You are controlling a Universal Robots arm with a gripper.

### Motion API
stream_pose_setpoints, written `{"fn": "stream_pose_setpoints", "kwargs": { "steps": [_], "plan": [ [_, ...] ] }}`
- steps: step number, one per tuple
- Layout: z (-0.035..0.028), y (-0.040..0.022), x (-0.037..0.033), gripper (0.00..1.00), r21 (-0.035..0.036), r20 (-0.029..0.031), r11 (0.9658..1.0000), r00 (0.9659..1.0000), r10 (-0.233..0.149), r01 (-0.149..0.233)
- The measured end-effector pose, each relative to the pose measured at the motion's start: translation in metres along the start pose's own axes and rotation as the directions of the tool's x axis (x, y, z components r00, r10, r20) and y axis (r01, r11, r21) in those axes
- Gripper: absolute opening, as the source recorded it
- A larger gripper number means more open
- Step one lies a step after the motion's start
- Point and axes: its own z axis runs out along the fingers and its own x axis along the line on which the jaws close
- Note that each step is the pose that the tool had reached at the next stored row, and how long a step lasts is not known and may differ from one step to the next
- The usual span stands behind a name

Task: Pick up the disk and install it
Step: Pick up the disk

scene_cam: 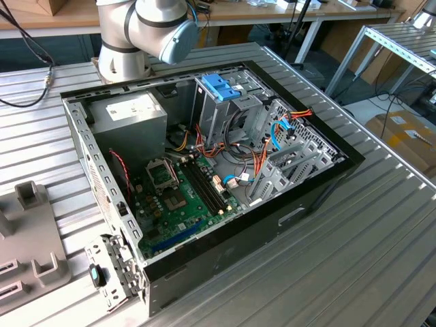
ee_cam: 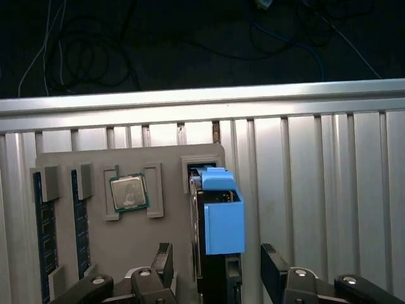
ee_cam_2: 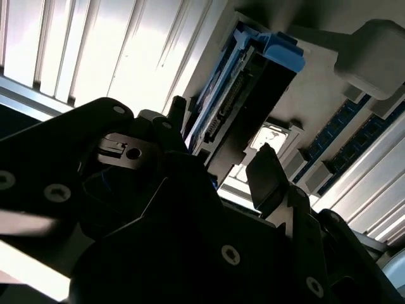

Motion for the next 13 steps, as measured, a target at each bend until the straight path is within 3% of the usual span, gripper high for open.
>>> {"fn": "stream_pose_setpoints", "kwargs": {
  "steps": [13],
  "plan": [
    [0.0036,0.0001,-0.0037,0.66,0.0,0.0001,1.0,1.0,-0.004,0.004]
  ]
}}
